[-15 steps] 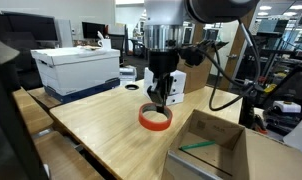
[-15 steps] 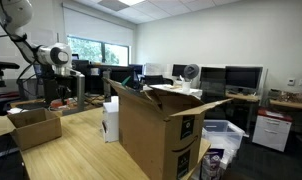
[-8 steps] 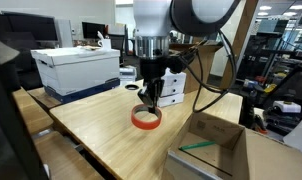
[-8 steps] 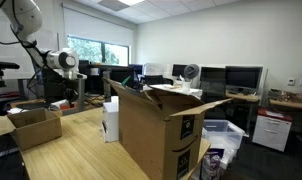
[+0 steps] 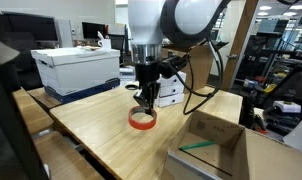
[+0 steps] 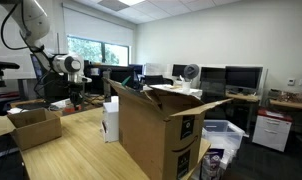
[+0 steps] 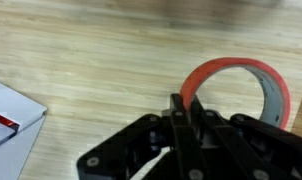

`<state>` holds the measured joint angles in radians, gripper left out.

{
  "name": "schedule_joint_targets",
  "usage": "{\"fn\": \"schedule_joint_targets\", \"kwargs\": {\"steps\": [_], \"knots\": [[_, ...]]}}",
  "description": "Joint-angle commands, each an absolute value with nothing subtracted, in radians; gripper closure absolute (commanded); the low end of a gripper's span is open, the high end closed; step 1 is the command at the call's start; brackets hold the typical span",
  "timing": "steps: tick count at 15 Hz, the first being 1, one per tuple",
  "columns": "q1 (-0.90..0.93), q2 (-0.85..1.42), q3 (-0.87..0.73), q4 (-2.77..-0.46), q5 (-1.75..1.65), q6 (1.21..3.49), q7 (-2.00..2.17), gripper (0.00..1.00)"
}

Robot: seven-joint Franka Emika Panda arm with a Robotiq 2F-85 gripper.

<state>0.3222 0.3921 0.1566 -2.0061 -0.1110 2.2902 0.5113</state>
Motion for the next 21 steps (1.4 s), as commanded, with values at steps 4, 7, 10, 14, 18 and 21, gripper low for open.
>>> {"fn": "schedule_joint_targets", "kwargs": {"steps": [4, 7, 10, 14, 18, 21], "knots": [[0.343, 0.4, 0.144, -2.023, -0.11, 2.305, 0.499, 0.94], [0.35, 0.409, 0.142, -2.031, -0.112, 2.316, 0.507, 0.94], [0.353, 0.433, 0.143, -2.024, -0.106, 2.311, 0.502, 0.95], [0.358, 0.462, 0.141, -2.019, -0.101, 2.318, 0.502, 0.95], [0.36, 0.485, 0.139, -2.017, -0.096, 2.334, 0.501, 0.95], [0.362, 0.498, 0.138, -2.016, -0.093, 2.349, 0.501, 0.95]]}}
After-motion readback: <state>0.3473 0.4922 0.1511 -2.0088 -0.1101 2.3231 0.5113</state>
